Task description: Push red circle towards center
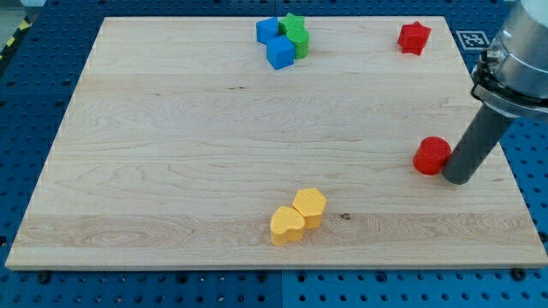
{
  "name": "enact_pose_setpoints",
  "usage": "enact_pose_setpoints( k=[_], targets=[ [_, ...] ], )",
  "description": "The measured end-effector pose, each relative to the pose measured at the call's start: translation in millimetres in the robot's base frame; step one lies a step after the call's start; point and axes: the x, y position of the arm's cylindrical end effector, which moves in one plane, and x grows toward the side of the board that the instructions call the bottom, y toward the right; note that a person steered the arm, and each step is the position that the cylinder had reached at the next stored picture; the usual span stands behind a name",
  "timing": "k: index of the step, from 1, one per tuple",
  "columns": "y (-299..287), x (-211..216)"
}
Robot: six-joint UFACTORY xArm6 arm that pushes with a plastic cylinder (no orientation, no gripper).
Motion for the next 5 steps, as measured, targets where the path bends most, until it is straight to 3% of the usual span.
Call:
enact_pose_setpoints(
  k=[3, 5],
  targets=[
    [-37, -16],
    [-48, -51]
  ],
)
